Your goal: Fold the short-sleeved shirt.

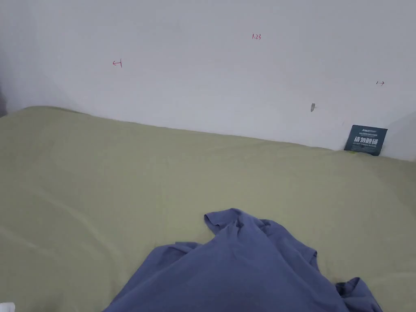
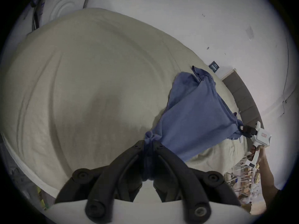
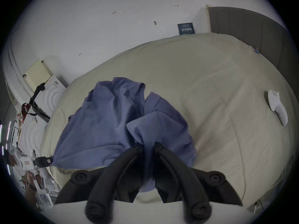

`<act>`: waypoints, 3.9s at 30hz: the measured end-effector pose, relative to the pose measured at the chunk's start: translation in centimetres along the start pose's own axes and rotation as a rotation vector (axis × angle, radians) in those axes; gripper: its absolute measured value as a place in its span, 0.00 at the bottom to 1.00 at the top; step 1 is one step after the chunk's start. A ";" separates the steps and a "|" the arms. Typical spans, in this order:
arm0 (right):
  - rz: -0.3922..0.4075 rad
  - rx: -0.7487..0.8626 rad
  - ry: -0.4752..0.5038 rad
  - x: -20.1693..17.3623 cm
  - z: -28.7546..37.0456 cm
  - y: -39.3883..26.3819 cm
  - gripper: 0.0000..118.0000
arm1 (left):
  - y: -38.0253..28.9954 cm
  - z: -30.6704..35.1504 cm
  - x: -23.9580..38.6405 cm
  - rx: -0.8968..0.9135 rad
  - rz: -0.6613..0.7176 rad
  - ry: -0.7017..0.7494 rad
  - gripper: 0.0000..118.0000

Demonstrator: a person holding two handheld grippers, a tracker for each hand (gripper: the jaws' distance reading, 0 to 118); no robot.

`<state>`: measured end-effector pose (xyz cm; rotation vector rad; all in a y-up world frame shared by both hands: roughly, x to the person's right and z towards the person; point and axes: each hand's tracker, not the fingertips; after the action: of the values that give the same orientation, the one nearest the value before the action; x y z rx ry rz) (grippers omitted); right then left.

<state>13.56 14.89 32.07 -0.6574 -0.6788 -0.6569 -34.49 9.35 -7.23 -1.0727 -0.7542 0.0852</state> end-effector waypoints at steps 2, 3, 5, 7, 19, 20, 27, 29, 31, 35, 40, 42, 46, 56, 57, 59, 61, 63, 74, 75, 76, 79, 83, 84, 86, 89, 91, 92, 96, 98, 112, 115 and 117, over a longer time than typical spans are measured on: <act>0.052 0.067 -0.073 -1.3 1.5 0.2 0.76 | 0.7 2.2 1.6 0.101 -0.066 0.117 0.68; 0.098 0.094 -0.080 -2.1 2.3 0.1 0.89 | 1.0 3.2 2.6 0.141 -0.115 0.130 0.95; 0.216 0.218 -0.107 -4.4 4.7 -0.6 0.90 | 1.3 5.4 4.6 0.258 -0.219 0.147 0.99; 0.280 0.283 -0.178 -6.7 6.2 -1.6 0.90 | 1.0 6.8 7.3 0.343 -0.294 0.207 0.99; 0.294 0.379 -0.222 -14.0 13.9 -15.7 0.02 | -11.2 7.7 13.2 0.371 -0.346 0.169 0.00; 0.299 0.372 -0.217 -14.3 14.3 -16.9 0.02 | -12.6 8.1 13.4 0.366 -0.342 0.187 0.00; 0.311 0.313 -0.135 -15.1 14.4 -20.0 0.02 | -16.1 7.9 12.0 0.267 -0.332 0.209 0.00; 0.315 0.324 -0.116 -15.2 14.1 -19.4 0.02 | -15.3 8.0 11.6 0.266 -0.299 0.206 0.00; 0.314 0.333 -0.109 -15.4 13.9 -18.5 0.02 | -13.6 7.7 11.0 0.263 -0.310 0.230 0.00; 0.304 0.339 -0.053 -15.3 13.0 -16.7 0.02 | -7.9 6.6 8.3 0.222 -0.257 0.338 0.66; 0.284 0.323 -0.011 -14.8 11.9 -15.3 0.02 | -2.8 3.2 3.1 0.124 -0.156 0.324 0.94; 0.284 0.311 -0.008 -14.7 11.3 -14.9 0.02 | -2.4 1.3 1.8 0.041 -0.138 0.312 0.94; 0.280 0.292 0.006 -14.5 10.7 -14.1 0.02 | -2.6 -1.4 1.0 0.025 -0.173 0.323 0.94; 0.292 0.298 0.016 -14.7 9.4 -11.5 0.02 | -2.7 -0.9 1.6 0.187 -0.195 0.260 0.04; 0.295 0.293 0.014 -14.6 9.0 -10.7 0.02 | -2.8 -0.9 1.9 0.160 -0.208 0.292 0.04; 0.320 0.285 0.008 -14.7 7.8 -8.5 0.02 | -3.0 -0.6 2.3 0.155 -0.227 0.288 0.04; 0.341 0.285 0.010 -14.8 5.7 -4.8 0.05 | -3.6 -1.1 2.6 0.157 -0.229 0.279 0.04; 0.354 0.259 0.030 -14.9 2.5 -0.1 0.48 | -3.6 -1.3 2.6 0.154 -0.213 0.276 0.04; 0.832 -0.151 -0.041 -19.1 -21.7 18.7 0.97 | -3.5 -1.8 2.8 0.122 -0.176 0.280 0.04; 0.876 -0.175 -0.055 -19.2 -23.2 18.9 0.97 | -3.4 -1.8 2.9 0.119 -0.177 0.282 0.04; 0.905 -0.197 -0.066 -19.2 -24.4 19.1 0.97 | -3.4 -1.9 2.8 0.118 -0.178 0.283 0.04; 0.884 -0.254 -0.063 -18.3 -26.8 19.3 0.97 | -3.4 -1.9 3.0 0.112 -0.199 0.291 0.04; 0.833 -0.280 0.014 -17.4 -28.2 18.5 0.92 | -3.5 -2.0 3.2 0.116 -0.205 0.299 0.04; 0.836 -0.272 0.020 -17.4 -28.3 18.1 0.78 | -3.6 -2.1 3.0 0.118 -0.206 0.299 0.04; 0.859 -0.259 0.019 -17.0 -28.6 18.2 0.26 | -3.7 -2.0 2.9 0.127 -0.195 0.292 0.04; 0.933 -0.129 0.048 -17.9 -26.7 17.2 0.04 | -3.6 -2.0 2.6 0.130 -0.173 0.274 0.04; 0.912 -0.065 0.093 -18.0 -24.8 17.2 0.04 | -3.4 -1.8 2.6 0.134 -0.165 0.263 0.04; 0.875 -0.032 0.108 -17.9 -23.6 17.5 0.04 | -3.2 -1.7 2.6 0.136 -0.161 0.262 0.04; 0.744 0.116 0.206 -17.1 -17.8 18.6 0.04 | -1.6 -0.8 2.9 0.186 -0.135 0.211 0.04; 0.742 0.191 0.207 -17.8 -13.1 18.5 0.04 | 0.0 -0.3 3.5 0.208 -0.132 0.186 0.04; 0.625 0.583 0.109 -18.4 1.5 30.2 0.04 | 24.5 4.0 14.8 0.457 -0.471 0.147 0.04; 0.597 0.639 0.090 -18.9 3.2 33.1 0.04 | 29.6 5.3 17.4 0.513 -0.467 0.124 0.04; 0.574 0.697 0.046 -19.0 4.3 34.6 0.04 | 33.1 5.8 18.8 0.546 -0.465 0.126 0.04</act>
<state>25.55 45.33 9.60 -0.1607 -0.5859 0.1110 -14.34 38.03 -23.13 -0.3659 -0.7882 -0.1657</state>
